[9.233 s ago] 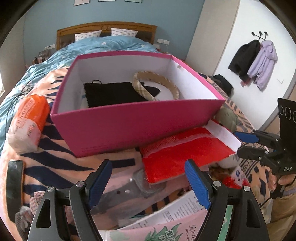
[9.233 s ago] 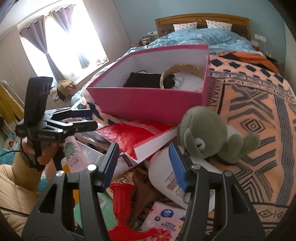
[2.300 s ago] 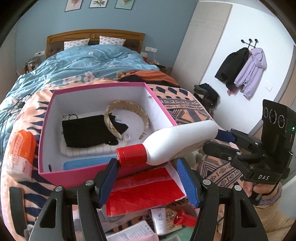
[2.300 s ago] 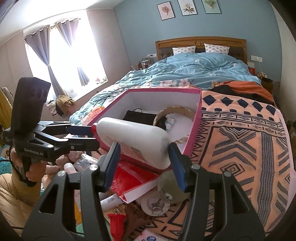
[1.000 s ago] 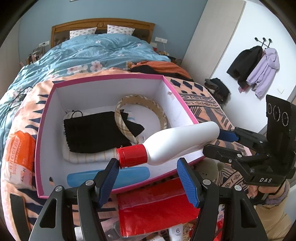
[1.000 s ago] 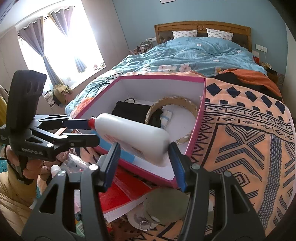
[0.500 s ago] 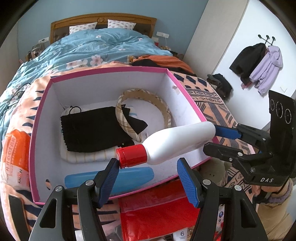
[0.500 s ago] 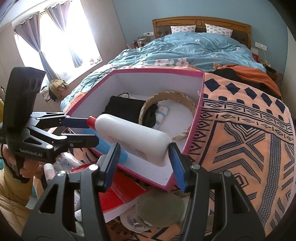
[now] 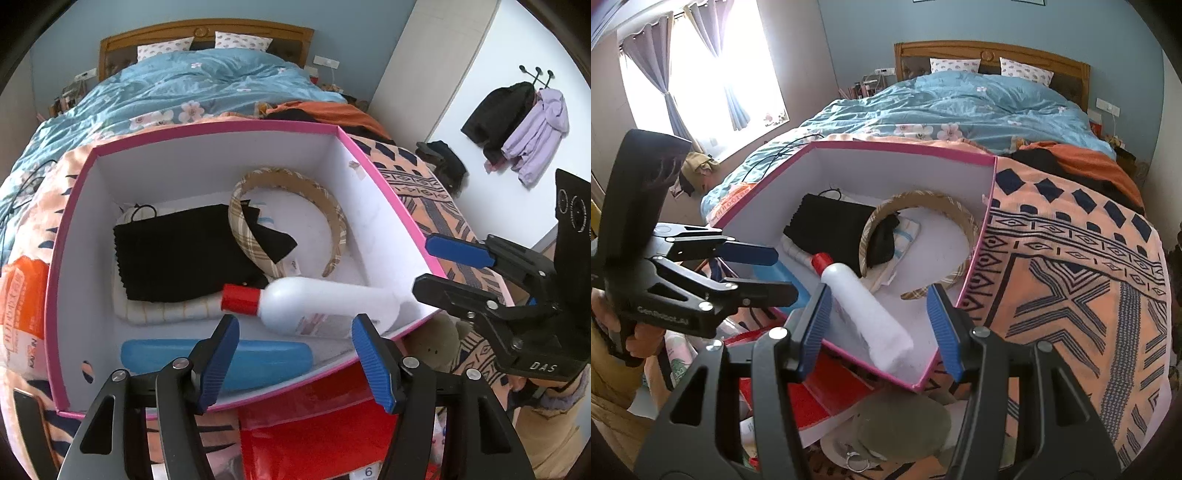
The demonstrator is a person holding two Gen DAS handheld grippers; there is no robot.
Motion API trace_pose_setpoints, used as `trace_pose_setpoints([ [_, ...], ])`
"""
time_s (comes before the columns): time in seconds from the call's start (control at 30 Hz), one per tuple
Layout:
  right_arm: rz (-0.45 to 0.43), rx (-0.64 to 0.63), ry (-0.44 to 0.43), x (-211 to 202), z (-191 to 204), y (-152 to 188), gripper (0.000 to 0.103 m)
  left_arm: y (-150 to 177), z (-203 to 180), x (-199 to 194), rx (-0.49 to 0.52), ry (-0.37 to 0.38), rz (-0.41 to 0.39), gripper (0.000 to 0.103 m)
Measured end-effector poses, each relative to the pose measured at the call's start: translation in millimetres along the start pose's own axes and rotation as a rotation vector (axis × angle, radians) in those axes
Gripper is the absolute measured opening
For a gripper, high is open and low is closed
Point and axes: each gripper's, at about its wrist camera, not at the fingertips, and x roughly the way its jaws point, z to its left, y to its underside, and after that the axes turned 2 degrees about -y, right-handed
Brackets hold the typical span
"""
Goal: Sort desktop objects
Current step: 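Lower the lotion bottle into the box and open the right gripper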
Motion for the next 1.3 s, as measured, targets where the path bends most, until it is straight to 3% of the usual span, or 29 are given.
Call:
trace_pose_setpoints([
  [0.5,-0.028,0.032,-0.031,-4,-4,14,0.056,6,10,0,-0.003,-0.018,-0.028,0.065],
  [0.77,-0.059,0.033,-0.065,-14,3,22,0.057,17,4,-26,0.035,-0.018,-0.126,0.067],
  [0.93,-0.071,0.038,-0.087,-20,10,28,0.057,30,3,-43,0.042,-0.020,-0.193,0.075],
  [1.3,-0.088,0.048,-0.156,-32,24,44,0.057,61,7,-59,0.025,-0.030,-0.238,0.079],
])
